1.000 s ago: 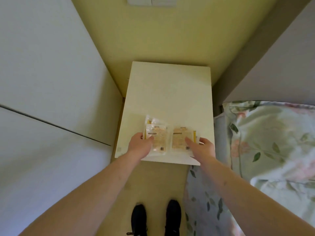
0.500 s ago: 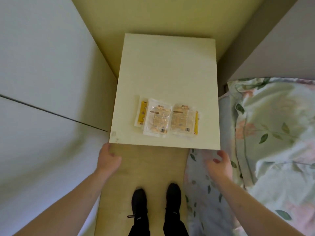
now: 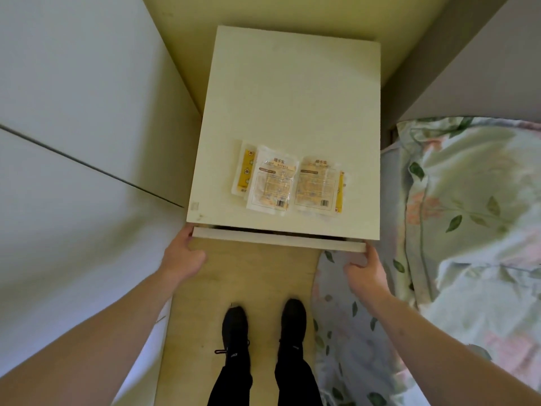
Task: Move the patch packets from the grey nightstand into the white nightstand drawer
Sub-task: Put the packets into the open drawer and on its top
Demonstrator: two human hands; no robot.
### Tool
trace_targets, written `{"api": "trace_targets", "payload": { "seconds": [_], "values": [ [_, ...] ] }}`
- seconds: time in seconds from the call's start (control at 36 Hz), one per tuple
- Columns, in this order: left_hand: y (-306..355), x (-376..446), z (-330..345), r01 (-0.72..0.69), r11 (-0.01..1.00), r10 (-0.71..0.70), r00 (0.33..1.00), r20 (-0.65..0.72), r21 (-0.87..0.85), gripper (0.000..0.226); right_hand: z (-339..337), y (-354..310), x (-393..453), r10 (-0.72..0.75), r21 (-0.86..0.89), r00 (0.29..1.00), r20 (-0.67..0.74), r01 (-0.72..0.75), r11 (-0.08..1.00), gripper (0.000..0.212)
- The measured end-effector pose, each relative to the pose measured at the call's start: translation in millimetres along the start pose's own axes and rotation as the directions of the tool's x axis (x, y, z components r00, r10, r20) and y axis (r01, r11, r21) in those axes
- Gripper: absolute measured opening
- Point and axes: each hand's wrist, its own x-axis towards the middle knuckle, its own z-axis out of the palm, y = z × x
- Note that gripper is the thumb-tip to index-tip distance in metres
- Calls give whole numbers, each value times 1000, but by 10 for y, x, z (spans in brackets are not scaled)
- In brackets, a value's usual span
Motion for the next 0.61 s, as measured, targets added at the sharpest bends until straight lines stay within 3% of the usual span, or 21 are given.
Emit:
{"api": "trace_targets", "payload": {
  "seconds": [0.17,0.36,0.47,0.61],
  "values": [
    [-269,-266,-139,36,989,-48,995,83,140,53,-59,261,-210,34,-246,993,116,-4,969,68],
    [-631,-654,-137,130,968,-159,979,125,216,56,-11,455,-460,208,-571,952,223,-46,819,54],
    [-762,-823,-110,129,969,-156,982,111,213,55,-59,610,-588,205,-602,916,344,48,797,53],
    [-833,-1016,-98,90,946,-143,978,151,311,58,-134,599,-784,133,-647,946,297,97,756,54]
  ]
}}
